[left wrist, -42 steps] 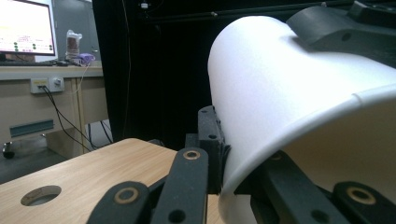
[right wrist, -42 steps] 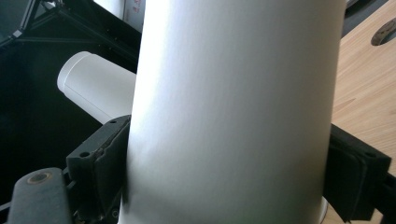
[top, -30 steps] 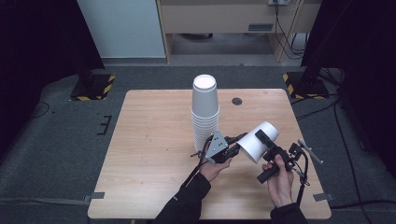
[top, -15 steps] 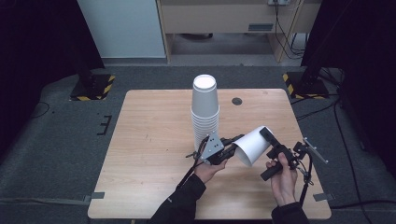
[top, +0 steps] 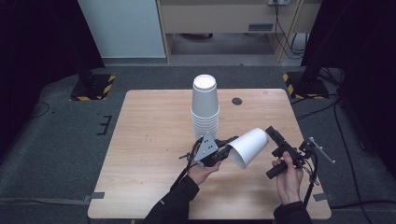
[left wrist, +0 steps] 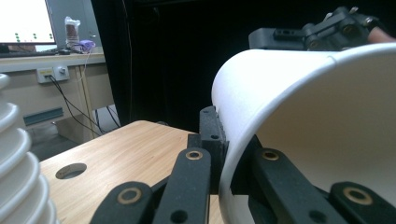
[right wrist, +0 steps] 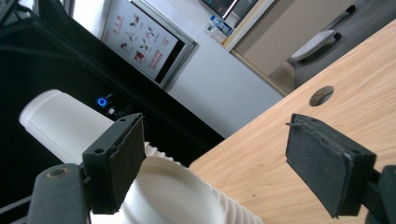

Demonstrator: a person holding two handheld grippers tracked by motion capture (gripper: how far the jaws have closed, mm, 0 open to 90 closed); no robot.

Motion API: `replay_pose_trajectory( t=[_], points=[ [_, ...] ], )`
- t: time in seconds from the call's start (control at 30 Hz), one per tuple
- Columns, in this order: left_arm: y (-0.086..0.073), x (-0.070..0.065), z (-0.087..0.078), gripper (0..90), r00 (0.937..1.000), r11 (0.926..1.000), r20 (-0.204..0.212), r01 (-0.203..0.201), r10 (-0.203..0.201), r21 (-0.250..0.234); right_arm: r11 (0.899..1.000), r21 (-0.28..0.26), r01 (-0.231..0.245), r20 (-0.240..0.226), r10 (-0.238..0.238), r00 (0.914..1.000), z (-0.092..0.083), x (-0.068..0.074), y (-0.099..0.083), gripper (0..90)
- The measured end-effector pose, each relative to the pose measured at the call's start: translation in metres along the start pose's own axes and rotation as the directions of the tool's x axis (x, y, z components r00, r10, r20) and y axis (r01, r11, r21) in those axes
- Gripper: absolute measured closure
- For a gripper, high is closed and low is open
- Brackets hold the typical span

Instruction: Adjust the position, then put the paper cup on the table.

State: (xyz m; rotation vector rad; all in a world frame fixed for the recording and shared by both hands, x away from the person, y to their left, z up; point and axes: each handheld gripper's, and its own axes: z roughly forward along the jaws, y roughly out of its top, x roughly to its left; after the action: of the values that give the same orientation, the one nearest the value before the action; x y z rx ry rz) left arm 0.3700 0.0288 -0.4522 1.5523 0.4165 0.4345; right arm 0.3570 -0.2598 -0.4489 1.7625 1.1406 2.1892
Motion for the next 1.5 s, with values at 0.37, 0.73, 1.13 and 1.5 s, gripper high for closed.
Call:
replay_pose_trajectory(
  t=[0.37, 0.73, 1.13, 1.5],
  points=[
    [0.005, 0.001, -0.018, 87.2, 1.0000, 1.0000, -0.004, 0.000, 0.000, 0.009, 0.991, 0.017, 0.132, 0.055, -0.133, 0.9896, -0.001, -0.009, 0.006, 17.4],
    [0.014, 0.004, -0.036, 87.2, 0.9997, 0.9999, -0.025, -0.003, 0.003, 0.015, 0.967, 0.060, 0.248, 0.116, -0.253, 0.9605, -0.003, -0.016, 0.009, 13.8],
    [0.017, 0.013, -0.060, 87.1, 0.9992, 0.9996, -0.041, 0.003, -0.002, 0.028, 0.913, 0.143, 0.382, 0.169, -0.403, 0.8995, -0.003, -0.019, 0.007, 10.8],
    [0.018, 0.018, -0.087, 87.1, 0.9975, 0.9992, -0.070, 0.009, -0.006, 0.040, 0.866, 0.201, 0.458, 0.174, -0.492, 0.8530, -0.001, -0.019, 0.004, 9.9]
  ],
)
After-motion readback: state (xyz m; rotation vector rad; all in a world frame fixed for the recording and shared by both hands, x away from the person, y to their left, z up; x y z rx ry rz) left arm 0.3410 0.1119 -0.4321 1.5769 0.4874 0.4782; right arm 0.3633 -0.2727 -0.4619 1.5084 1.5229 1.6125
